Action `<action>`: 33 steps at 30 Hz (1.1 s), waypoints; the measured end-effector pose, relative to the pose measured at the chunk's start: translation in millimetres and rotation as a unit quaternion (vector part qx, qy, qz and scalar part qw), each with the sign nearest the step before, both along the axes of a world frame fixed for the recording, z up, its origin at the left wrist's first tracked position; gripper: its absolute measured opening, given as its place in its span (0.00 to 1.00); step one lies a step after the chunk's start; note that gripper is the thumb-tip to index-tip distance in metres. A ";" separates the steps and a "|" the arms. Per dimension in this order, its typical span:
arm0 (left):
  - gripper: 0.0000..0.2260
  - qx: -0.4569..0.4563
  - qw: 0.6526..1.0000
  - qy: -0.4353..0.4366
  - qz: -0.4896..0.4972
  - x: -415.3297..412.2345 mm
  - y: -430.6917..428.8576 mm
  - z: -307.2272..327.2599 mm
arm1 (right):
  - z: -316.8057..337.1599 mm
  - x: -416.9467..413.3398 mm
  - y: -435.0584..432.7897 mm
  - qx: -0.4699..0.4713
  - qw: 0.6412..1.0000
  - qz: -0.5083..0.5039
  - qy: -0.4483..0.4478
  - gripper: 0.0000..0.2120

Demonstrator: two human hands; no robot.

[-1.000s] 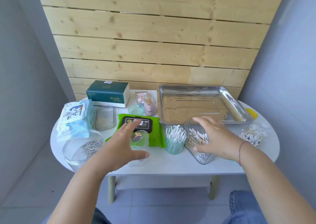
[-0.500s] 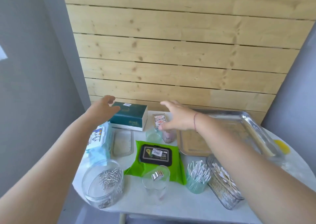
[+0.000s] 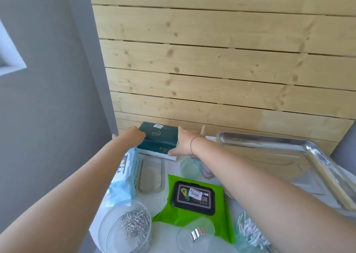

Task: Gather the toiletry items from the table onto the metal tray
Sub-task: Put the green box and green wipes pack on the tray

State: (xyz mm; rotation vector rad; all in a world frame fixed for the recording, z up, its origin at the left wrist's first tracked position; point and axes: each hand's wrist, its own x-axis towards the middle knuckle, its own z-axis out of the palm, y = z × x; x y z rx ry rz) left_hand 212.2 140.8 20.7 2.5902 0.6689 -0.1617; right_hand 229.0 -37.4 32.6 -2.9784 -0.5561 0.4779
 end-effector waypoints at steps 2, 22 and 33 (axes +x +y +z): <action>0.15 -0.026 1.000 -0.008 0.009 9.0 2.8 -8.3 | -9.7 3.8 8.0 0.006 1.000 -0.018 0.013 0.47; 0.05 -0.281 0.940 -0.192 -0.032 -8.2 -46.6 79.5 | 52.4 5.6 -52.9 0.395 0.908 -0.139 -0.003 0.45; 0.10 -0.565 0.820 -0.015 -0.090 25.2 -203.4 37.2 | 45.6 15.1 -224.1 0.490 0.775 -0.354 0.185 0.12</action>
